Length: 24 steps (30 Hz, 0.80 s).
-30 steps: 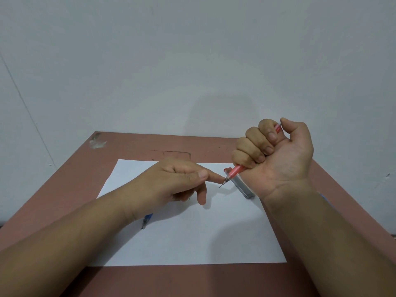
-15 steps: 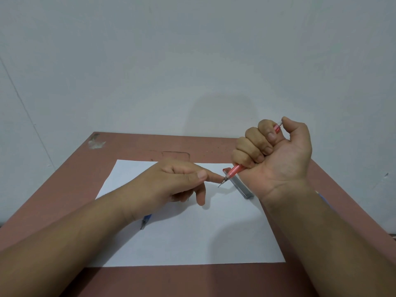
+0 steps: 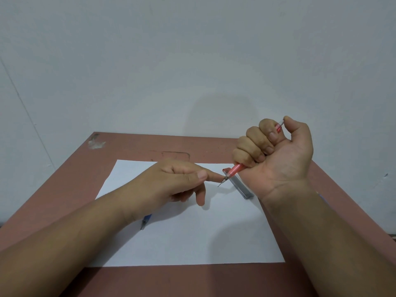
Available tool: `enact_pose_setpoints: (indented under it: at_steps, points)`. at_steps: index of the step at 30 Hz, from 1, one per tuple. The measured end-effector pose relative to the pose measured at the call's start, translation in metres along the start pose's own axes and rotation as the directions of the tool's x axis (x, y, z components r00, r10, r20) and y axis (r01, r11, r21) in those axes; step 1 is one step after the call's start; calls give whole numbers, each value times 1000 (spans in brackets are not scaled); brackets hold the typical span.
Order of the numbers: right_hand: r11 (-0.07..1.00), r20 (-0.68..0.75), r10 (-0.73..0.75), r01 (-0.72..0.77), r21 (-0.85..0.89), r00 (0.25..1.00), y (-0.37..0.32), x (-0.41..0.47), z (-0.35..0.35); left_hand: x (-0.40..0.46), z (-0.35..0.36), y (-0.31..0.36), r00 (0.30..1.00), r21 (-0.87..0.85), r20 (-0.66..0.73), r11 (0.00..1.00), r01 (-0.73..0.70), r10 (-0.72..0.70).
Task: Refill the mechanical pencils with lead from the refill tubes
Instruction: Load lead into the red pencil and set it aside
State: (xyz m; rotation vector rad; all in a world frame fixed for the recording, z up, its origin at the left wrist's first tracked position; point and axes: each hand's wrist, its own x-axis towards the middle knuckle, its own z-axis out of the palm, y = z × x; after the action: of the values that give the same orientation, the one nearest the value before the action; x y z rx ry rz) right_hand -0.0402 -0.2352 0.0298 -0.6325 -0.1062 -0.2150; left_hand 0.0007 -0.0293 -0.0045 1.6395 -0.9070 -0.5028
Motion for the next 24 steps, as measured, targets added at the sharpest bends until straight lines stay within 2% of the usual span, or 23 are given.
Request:
enact_pose_setpoints:
  at_steps: [24]
  points:
    - [999,-18,16,-15,38,1000,0,1,-1,-2,4,5,999,11,-17,999,39,-39]
